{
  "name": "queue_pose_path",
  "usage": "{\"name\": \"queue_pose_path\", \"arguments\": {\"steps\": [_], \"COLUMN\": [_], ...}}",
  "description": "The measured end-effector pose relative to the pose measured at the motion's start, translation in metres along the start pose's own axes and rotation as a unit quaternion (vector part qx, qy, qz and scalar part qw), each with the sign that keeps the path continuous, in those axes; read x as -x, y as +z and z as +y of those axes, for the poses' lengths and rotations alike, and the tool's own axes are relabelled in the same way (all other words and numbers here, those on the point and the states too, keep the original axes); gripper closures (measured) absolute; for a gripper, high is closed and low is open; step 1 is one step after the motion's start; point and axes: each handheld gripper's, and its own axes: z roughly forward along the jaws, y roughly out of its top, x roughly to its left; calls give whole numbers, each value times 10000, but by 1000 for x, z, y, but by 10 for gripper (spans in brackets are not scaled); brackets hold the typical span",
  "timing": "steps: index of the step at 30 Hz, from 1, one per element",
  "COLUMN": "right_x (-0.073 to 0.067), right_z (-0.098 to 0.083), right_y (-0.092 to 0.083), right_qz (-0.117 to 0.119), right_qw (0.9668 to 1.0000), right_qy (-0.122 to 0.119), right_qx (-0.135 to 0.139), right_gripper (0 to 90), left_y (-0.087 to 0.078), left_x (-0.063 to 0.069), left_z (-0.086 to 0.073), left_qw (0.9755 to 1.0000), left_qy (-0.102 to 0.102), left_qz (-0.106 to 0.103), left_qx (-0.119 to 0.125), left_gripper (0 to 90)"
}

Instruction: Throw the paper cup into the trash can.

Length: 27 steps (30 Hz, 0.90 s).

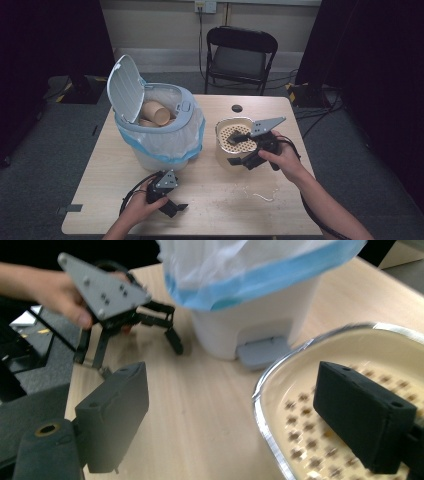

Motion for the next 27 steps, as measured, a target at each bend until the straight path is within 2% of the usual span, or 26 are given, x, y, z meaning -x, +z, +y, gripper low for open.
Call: {"name": "queue_pose_path", "arguments": {"steps": [6,8,12,16,22,27], "right_x": [-10,-13,-14,-15,-22,-30], "right_z": [-20,-26,-30,-29,-28,-45], "right_y": [7,9,7,1,-8,-4], "right_qz": [78,-81,-148,-175,-27,65], "right_qw": [9998,9998,9999,9998,9999,9998], "right_qy": [-21,-98,-53,-77,-137,-100], "right_qx": [-158,-142,-15,-21,-45,-162], "right_gripper": [135,132,134,135,137,137], "left_y": [0,0,0,0,0,0], "left_x": [0,0,0,0,0,0], "left_z": [0,0,0,0,0,0], "left_qw": [10000,10000,10000,10000,10000,10000], "left_qy": [3,3,2,4,1,3], "left_qz": [0,-2,-1,-1,0,-1], "left_qx": [0,-2,0,-1,4,-3], "left_gripper": [0,0,0,0,0,0]}}
